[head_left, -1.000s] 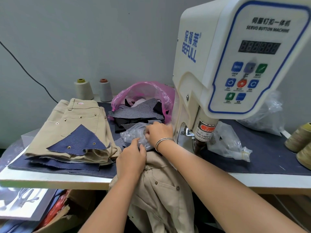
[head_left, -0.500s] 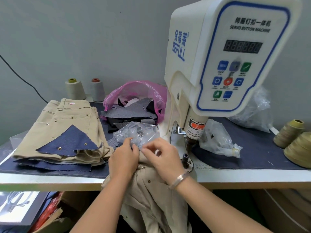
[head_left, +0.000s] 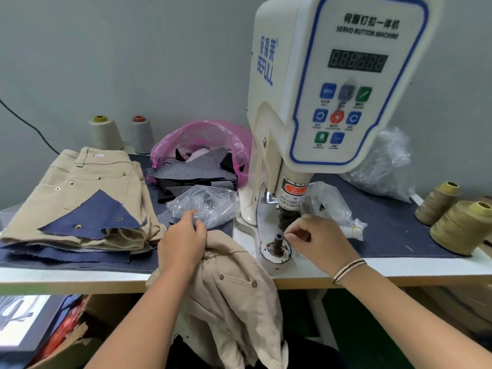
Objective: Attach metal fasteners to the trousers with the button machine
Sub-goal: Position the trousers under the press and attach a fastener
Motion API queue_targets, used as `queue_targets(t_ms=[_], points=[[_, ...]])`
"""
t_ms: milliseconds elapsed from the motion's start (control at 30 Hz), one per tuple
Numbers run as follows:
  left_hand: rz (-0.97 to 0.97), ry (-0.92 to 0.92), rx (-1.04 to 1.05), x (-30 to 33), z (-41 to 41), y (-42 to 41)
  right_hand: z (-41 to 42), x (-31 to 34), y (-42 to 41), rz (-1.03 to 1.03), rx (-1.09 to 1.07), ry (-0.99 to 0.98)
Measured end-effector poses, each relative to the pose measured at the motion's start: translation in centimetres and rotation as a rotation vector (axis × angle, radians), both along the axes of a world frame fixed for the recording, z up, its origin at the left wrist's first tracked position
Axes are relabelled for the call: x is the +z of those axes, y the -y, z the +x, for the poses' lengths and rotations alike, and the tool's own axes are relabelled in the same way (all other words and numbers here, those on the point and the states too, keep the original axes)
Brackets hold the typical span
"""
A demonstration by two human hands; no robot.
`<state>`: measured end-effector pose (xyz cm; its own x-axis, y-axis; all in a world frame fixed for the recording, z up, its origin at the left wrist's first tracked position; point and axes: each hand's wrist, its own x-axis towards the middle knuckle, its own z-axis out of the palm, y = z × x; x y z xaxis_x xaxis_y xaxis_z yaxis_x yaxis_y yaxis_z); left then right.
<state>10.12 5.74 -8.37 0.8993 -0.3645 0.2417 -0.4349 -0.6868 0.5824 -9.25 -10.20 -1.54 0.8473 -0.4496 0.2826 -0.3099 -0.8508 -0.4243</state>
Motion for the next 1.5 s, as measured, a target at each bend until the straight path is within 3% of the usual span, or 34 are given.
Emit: queue_targets(t_ms=[300, 700, 900, 1067, 1167, 1300, 1433, 1500], points=[[0.006, -0.002, -0.004, 0.0, 0.0, -0.1, 0.5, -0.4, -0.1, 0.259, -0.020, 0.167], [0.019, -0.017, -0.006, 0.2, 0.0, 0.0, 0.6, -1.0, -0.1, 0.206, 0.046, 0.202], [0.018, -0.016, -0.006, 0.2, -0.1, 0.0, 0.1, -1.4, -0.3, 0.295, 0.053, 0.216], [0.024, -0.025, -0.002, 0.3, 0.0, 0.1, -1.7, -1.5, -2.8, 0.343, -0.015, 0.353], [0.025, -0.030, -0.003, 0.3, -0.1, 0.0, -1.5, -1.4, -6.2, 0.302, 0.098, 0.309], [0.021, -0.050, -0.014, 0.5, -0.1, -0.1, 4.3, -0.3, -9.1, 0.263, 0.262, 0.256], [0.012, -0.076, -0.031, 0.5, -0.1, -0.3, 13.7, 0.8, -8.6, 0.308, 0.172, 0.128], [0.006, -0.064, -0.028, 0.4, -0.1, -0.2, 18.0, 1.2, -7.3, 0.227, 0.122, 0.060]])
